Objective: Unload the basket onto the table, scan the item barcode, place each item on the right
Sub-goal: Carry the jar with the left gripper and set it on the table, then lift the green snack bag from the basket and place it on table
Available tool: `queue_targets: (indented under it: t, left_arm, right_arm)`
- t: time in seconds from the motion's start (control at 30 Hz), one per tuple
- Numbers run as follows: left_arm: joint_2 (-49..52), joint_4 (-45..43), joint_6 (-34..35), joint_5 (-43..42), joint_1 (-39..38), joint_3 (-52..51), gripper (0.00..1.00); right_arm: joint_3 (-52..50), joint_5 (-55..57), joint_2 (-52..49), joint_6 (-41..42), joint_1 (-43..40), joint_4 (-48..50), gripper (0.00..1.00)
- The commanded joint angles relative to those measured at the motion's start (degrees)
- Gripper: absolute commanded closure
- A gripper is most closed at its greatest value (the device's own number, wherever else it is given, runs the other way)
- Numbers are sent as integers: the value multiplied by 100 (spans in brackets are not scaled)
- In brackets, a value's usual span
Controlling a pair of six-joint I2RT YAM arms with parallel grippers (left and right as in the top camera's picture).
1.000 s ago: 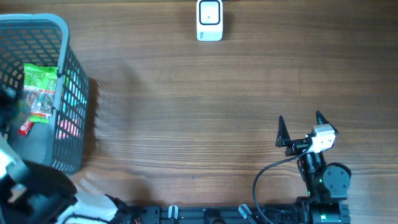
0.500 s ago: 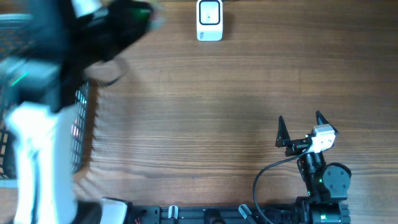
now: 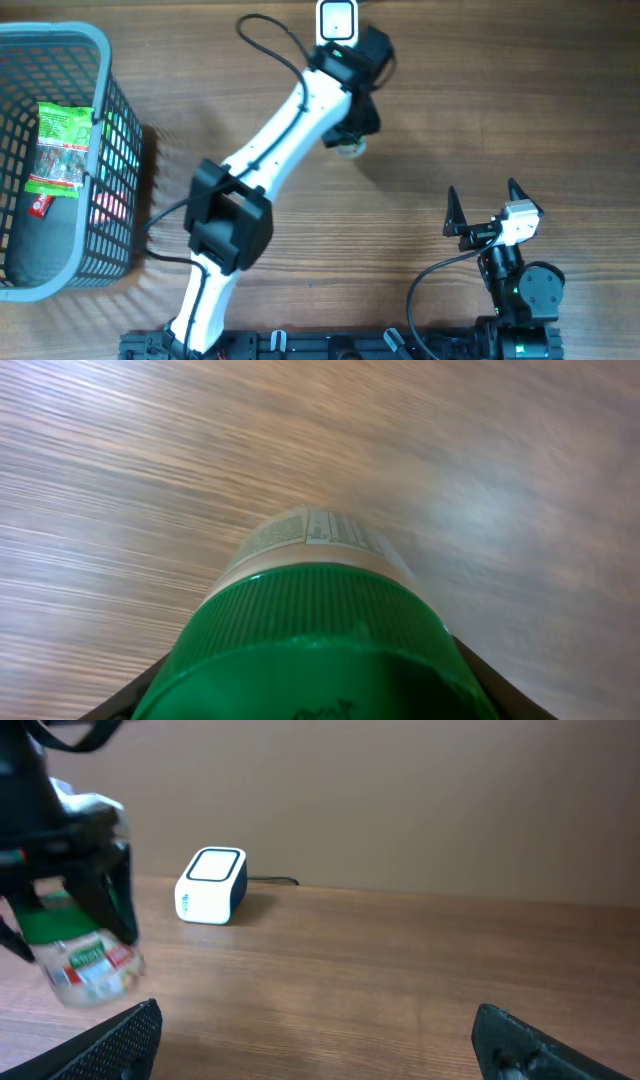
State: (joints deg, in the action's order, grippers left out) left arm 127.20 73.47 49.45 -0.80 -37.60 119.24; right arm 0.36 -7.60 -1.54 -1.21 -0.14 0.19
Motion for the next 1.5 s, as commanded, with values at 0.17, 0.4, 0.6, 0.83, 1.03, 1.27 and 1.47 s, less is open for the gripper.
queue_targets:
  t: [0.17,0.4,0.6,0.83,1.03,1.27,1.47]
  left_arm:
    - [310,-1078,846,457,-684,-1073,42]
    - [-737,-282,-343,728,-507,682,0]
    - [-2855,2203,-476,3342,1762,2815,0]
    - [-3071,2245,-404,1272,6999,1698,0]
    - [-2802,37,-433,1115,7368,-1576,0]
    - [-2533,-2855,-450,726,7335,-4245,0]
    - [-1547,-3696,-444,437,7333,-4280,0]
  right_arm:
    - [-4,55,26,-13,13,22,0]
    - [-4,52,24,-13,13,22,0]
    - [-4,52,24,-13,13,22,0]
    - [-4,55,24,-13,13,22,0]
    - [-4,55,24,-13,13,22,0]
    - [-4,55,24,-13,13,22,0]
    - [-4,52,24,-13,13,22,0]
